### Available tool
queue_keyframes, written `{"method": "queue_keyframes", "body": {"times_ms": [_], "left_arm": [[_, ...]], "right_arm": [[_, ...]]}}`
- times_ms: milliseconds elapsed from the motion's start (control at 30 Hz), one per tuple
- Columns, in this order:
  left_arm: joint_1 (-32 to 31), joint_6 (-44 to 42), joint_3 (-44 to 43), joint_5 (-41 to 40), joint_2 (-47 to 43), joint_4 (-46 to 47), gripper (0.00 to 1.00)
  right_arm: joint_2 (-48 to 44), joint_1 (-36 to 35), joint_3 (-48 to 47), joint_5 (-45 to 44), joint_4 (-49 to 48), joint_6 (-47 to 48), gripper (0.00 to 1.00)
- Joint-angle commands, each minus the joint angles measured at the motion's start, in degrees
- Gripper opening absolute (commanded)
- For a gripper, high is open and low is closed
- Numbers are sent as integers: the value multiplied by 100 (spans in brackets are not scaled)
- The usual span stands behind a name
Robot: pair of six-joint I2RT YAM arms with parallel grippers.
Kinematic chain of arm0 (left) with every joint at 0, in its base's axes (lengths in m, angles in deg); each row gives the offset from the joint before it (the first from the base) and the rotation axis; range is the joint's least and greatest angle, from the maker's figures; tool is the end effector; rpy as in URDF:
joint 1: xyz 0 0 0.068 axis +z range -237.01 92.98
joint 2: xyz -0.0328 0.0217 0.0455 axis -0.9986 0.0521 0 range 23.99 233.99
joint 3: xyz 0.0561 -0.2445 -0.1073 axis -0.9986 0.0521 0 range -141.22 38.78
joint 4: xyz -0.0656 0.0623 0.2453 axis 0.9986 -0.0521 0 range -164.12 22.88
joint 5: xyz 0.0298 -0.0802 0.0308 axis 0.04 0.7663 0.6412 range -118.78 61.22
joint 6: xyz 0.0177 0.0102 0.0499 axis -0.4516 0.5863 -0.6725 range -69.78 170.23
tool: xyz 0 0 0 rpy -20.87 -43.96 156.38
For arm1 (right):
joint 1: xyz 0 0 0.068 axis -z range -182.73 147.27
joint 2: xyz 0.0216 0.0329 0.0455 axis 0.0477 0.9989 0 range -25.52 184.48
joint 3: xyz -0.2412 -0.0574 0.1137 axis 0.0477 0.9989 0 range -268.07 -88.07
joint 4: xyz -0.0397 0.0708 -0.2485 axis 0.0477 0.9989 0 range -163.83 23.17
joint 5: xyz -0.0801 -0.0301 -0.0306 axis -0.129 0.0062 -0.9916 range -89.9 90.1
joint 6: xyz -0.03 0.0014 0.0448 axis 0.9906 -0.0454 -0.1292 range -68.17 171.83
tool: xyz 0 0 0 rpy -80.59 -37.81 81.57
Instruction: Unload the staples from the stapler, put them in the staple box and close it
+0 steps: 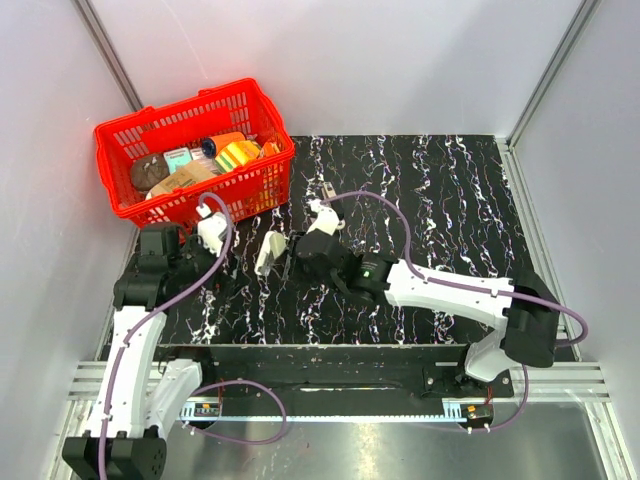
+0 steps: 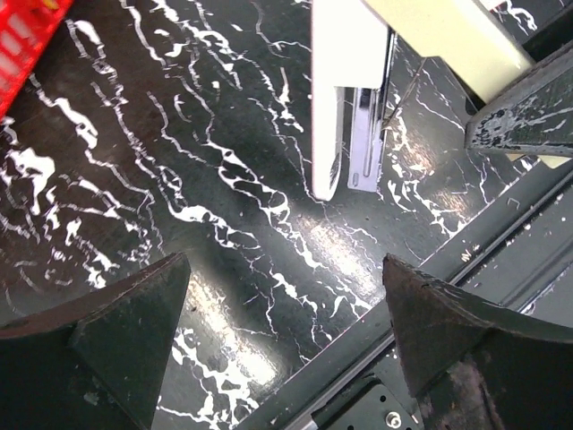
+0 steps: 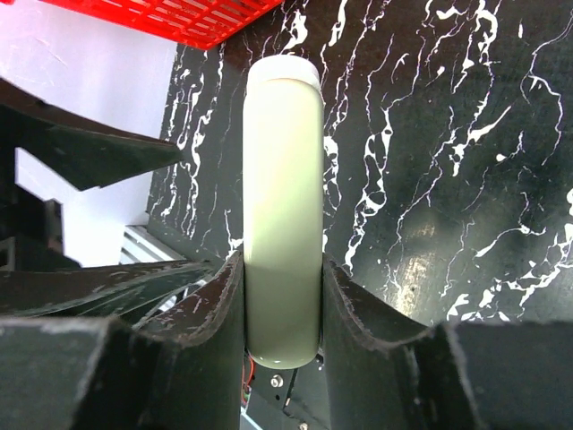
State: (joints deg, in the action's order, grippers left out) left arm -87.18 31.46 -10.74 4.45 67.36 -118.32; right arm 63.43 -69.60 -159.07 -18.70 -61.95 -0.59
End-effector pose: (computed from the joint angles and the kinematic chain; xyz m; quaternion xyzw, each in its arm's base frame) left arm 0.1385 -0.0200 0.3073 0.2535 0.8555 -0.2016 0.4041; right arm 0.1520 0.3266 0.3054 -0.0261 0.8572 0.3553 0.3719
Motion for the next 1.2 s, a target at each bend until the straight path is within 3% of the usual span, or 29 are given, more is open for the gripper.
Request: {"method": "queue_keyframes", "body": {"times_ms": [0, 267, 667, 800, 1000, 1167], "left_arm": [[-282, -390, 118, 386, 249, 708, 91], [-686, -988, 153, 254, 935, 805, 76], [-1179, -1103, 285, 245, 1208, 1139, 75], [-1196, -1287, 285, 210, 1261, 1051, 60], [-1197, -1419, 241, 218, 1182, 972, 48], [-1249, -1507, 206, 61, 1112, 972, 17]], "right_arm": [[-491, -19, 200, 0, -546, -338, 0], [-896, -19, 508, 96, -695, -409, 0], [-1081, 69, 895, 474, -1029, -743, 0], [-1090, 122, 948, 580, -1065, -778, 0], [-1029, 262, 1097, 1054, -1477, -980, 0], [-686, 376, 1088, 1598, -1592, -875, 0]]}}
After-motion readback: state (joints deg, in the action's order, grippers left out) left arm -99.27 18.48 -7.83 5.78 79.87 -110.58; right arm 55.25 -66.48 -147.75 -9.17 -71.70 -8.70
